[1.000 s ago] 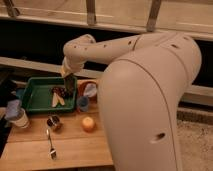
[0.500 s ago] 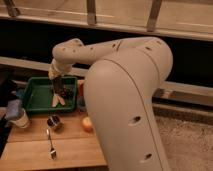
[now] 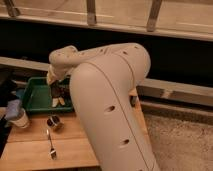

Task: Place eraser in tray

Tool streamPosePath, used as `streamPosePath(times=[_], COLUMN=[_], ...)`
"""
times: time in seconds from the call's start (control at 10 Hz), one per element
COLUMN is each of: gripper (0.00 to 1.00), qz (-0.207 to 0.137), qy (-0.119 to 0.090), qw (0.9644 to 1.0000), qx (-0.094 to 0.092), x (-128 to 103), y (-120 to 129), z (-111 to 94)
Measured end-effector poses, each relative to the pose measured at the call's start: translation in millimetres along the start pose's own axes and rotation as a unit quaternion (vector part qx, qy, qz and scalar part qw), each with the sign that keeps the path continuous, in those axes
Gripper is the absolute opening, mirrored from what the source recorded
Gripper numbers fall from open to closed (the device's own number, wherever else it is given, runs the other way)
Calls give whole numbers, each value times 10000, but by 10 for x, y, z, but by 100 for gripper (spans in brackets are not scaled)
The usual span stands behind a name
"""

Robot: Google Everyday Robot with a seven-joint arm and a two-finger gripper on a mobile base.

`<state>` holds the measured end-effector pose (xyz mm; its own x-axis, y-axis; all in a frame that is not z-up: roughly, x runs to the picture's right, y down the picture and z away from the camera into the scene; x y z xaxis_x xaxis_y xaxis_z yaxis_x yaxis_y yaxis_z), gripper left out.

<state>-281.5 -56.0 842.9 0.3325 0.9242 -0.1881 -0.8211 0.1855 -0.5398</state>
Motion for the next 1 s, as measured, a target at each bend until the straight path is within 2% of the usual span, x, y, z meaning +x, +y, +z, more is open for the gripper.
streamPosePath(times=[0.2, 0.4, 0.6, 1.0], gripper=[38, 59, 75, 75], qz=[259, 535, 566, 571], qy=[102, 286, 460, 450], qw=[9996, 9982, 9973, 9973], qx=[11, 33, 43, 48], x=[66, 133, 192, 187], y=[-132, -320, -385, -403], z=[142, 163, 243, 233])
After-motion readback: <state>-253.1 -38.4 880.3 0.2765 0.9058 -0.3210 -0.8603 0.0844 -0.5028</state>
